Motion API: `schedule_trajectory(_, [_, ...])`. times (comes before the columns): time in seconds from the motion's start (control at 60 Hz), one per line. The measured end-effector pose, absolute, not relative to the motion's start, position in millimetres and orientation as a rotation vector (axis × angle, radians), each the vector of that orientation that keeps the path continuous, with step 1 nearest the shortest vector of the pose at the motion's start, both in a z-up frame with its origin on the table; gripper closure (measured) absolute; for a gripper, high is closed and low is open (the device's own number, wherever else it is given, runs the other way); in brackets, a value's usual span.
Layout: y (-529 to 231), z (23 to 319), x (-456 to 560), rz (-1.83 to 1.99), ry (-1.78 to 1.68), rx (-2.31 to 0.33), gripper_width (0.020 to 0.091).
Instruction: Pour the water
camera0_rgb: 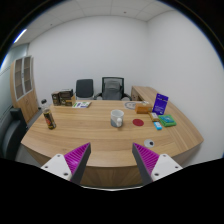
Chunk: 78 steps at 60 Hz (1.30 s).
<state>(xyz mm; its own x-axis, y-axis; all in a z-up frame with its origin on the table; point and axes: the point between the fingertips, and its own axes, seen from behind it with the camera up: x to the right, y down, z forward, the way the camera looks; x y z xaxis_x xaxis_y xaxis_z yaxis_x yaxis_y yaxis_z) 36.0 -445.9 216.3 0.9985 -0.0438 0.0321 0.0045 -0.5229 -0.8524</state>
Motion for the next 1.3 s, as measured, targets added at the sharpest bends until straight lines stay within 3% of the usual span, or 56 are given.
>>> schedule_trajectory(0.35, [-436.4,183.8,-17.2,-0.029,0.0,-2.155,0.0249])
schedule_trajectory(0.7, [-386.8,131.9,-201.6,0.028,-0.075,-2.195,0.0249])
schedule_trajectory(0.983, [-286.1,118.2,-360.7,0.092,-0.022,-2.115,0.0242])
schedule_trajectory(1.3, [-144.8,105.3,-410.8,0.059,-0.011,-1.981,0.0248])
